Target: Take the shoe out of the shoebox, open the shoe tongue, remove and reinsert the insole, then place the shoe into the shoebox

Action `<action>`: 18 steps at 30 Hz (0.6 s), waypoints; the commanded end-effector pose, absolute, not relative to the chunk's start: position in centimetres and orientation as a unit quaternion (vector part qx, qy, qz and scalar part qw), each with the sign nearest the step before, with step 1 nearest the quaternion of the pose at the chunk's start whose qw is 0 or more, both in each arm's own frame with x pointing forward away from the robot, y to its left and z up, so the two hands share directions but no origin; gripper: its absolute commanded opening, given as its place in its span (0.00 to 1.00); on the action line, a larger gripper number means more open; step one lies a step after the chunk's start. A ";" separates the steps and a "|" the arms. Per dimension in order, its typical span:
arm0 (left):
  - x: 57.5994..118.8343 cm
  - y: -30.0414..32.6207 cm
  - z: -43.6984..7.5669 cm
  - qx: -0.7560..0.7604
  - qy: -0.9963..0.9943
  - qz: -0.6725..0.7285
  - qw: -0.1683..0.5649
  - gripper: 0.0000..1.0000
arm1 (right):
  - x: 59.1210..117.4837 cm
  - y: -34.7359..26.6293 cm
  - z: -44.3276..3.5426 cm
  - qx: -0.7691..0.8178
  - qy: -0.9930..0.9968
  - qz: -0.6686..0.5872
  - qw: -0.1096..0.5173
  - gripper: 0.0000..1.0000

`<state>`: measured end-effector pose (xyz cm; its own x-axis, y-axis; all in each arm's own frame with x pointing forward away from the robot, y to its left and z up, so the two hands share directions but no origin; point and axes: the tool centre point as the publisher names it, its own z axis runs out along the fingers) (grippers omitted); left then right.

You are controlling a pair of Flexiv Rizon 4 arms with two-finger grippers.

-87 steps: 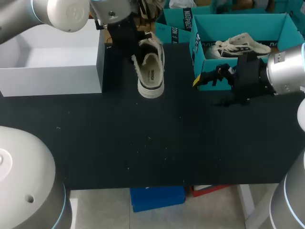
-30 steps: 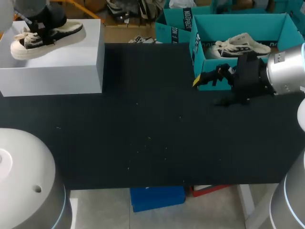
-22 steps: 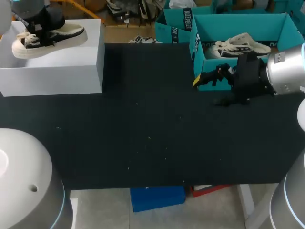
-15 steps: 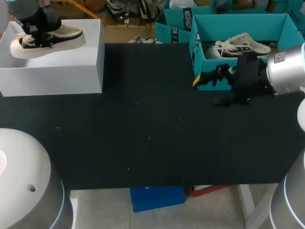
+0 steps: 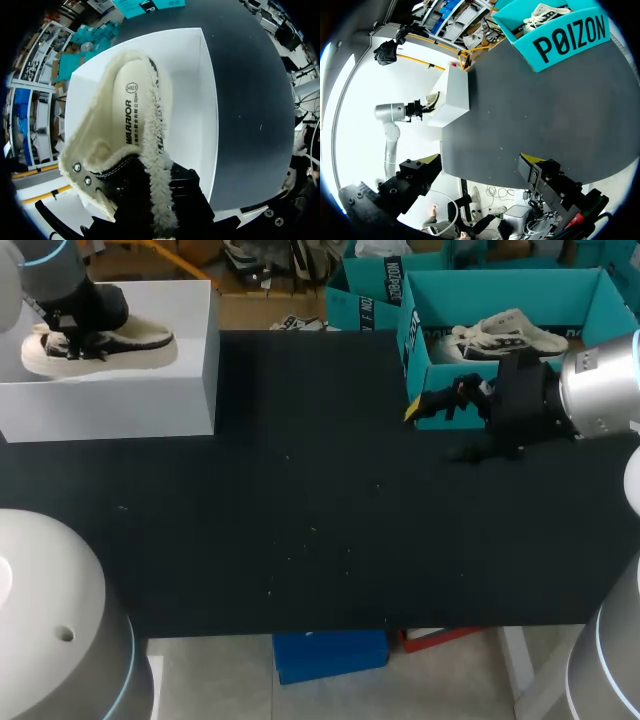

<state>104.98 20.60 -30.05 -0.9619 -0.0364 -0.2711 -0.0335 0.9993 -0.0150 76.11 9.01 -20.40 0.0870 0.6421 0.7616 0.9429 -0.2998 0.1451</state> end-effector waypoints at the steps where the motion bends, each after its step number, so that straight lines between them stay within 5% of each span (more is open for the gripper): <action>1: 104.8 20.5 -31.0 -0.019 0.990 -0.008 0.137 0.00 | 76.2 9.1 -20.5 -0.710 -0.558 -0.381 0.197 1.00; 18: 104.9 21.2 -34.5 -0.012 0.994 -0.003 0.111 0.00 | 76.2 9.1 -20.5 -0.710 -0.558 -0.381 0.197 1.00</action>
<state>104.54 21.16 -34.35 -0.9746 -0.0269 -0.2222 -0.0250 0.9996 -0.0110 76.11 9.01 -20.39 0.0870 0.6421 0.7616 0.9429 -0.2998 0.1451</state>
